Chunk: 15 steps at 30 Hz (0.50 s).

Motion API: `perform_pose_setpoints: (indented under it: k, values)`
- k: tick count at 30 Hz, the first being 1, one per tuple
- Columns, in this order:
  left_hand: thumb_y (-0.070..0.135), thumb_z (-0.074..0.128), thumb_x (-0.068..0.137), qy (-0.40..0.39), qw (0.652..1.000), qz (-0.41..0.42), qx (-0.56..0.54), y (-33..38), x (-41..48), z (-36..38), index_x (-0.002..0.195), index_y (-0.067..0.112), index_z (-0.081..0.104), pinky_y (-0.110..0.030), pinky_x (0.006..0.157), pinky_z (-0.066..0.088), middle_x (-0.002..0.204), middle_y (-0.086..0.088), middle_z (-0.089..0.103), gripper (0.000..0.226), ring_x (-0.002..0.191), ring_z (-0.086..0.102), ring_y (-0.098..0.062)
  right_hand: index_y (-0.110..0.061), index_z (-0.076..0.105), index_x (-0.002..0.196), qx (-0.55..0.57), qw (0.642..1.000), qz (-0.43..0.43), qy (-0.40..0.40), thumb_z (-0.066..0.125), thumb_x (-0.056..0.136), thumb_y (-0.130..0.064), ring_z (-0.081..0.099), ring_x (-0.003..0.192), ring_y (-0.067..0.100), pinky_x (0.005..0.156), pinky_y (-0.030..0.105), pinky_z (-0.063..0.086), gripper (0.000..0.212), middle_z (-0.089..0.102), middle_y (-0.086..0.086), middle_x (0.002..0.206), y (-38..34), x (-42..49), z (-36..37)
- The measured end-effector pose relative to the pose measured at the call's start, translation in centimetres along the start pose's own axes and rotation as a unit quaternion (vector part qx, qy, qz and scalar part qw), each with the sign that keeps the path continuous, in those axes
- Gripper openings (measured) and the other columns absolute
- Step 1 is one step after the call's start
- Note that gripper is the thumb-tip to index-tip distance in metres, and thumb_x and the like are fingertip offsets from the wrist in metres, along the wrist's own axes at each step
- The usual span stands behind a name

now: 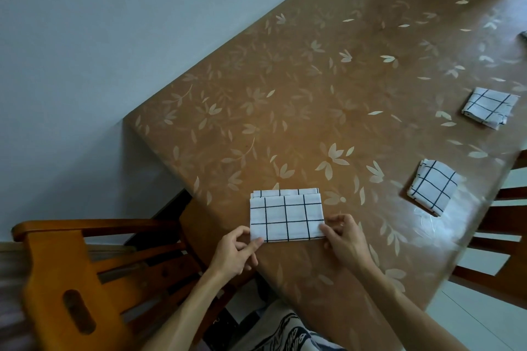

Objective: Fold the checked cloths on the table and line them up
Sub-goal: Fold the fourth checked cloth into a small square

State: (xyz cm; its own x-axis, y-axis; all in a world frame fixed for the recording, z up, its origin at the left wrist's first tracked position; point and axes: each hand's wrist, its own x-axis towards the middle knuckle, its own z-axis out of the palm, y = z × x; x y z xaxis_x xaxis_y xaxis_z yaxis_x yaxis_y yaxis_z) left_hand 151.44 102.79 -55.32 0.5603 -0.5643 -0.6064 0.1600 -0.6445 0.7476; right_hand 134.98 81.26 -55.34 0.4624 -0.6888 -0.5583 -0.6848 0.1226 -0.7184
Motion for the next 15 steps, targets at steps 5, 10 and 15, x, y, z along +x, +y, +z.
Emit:
perform_pose_setpoints:
  k: [5,10,15]
  values:
    - [0.037,0.069,0.091,-0.001,1.000,-0.009,0.000,0.0,0.3,-0.1,0.107,0.022,0.064,-0.025,0.045,0.043,0.064,-0.009,0.071,0.022,0.050,0.059,-0.017,-0.016,0.053,0.104,0.046,0.998,0.014,0.028,0.067,0.092,-0.028,0.064,0.051,0.009,0.047,0.019,0.049,0.023,0.073,0.002,0.089,-0.3,0.1,0.4]
    - [0.036,0.063,0.096,0.022,0.999,-0.032,-0.005,1.0,0.6,0.0,0.097,0.014,0.065,-0.019,0.038,0.038,0.059,-0.010,0.069,0.023,0.043,0.056,-0.014,-0.021,0.054,0.103,0.007,0.999,-0.001,0.050,0.067,0.090,-0.032,0.069,0.077,0.017,0.075,0.042,0.059,0.022,0.072,-0.007,0.093,-1.0,1.0,0.8]
    - [0.038,0.061,0.097,0.032,0.999,-0.041,-0.012,0.9,0.7,0.1,0.093,0.013,0.068,-0.028,0.048,0.049,0.061,-0.011,0.070,0.026,0.039,0.052,-0.013,-0.023,0.052,0.103,-0.051,0.997,-0.040,0.046,0.066,0.091,-0.028,0.066,0.085,0.009,0.073,0.033,0.058,0.019,0.066,-0.016,0.085,-2.1,1.2,0.5]
